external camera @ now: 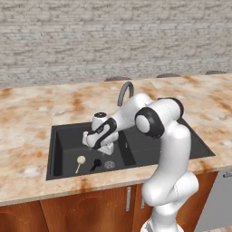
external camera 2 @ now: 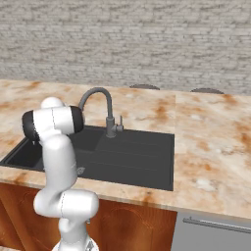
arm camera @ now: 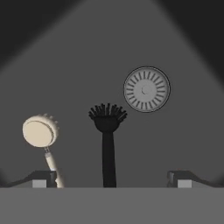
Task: Pick up the dish brush and dish brush from the sink, and place them back in the cabinet, and close the cabinet doors.
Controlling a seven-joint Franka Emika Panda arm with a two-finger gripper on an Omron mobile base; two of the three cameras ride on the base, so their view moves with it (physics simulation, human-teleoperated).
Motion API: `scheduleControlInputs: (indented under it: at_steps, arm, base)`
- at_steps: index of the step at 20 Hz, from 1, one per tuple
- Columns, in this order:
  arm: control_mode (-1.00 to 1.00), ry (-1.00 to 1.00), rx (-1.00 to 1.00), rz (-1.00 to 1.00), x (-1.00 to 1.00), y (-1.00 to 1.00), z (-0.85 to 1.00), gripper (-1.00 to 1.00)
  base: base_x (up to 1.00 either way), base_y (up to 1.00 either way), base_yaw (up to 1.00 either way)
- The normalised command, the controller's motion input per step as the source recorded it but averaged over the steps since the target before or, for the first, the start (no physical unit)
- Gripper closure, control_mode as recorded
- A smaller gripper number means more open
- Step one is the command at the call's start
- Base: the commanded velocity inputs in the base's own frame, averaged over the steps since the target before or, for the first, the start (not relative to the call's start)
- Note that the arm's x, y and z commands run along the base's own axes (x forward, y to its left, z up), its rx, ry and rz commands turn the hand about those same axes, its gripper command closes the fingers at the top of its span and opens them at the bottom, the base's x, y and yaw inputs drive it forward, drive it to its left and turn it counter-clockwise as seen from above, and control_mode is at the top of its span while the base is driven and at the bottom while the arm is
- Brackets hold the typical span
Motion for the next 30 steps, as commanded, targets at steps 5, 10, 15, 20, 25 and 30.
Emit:
scheduleControlInputs:
  at_steps: [5,10,15,20,25,30]
  arm:
    - [-1.00,0.00,0.00,0.00,0.10,0.01,-0.24,-1.00]
    - [-1.00,0.00,0.00,0.00,0.14,0.04,-0.21,-1.00]
    - [-1.00,0.00,0.00,0.00,0.08,0.02,-0.16,-1.00]
    - [-1.00,0.00,0.00,0.00,0.02,0.03,-0.12,-1.00]
    - [-1.00,0.01,0.00,0.00,0.00,0.02,-0.12,-1.00]
    - [-1.00,0.03,0.00,0.00,0.00,0.01,-0.11,-1.00]
  base:
    - [0.00,0.00,0.00]
    - [0.00,0.00,0.00]
    - [0.00,0.00,0.00]
    - [0.00,0.00,0.00]
    - [0.00,0.00,0.00]
    - [0.00,0.00,0.00]
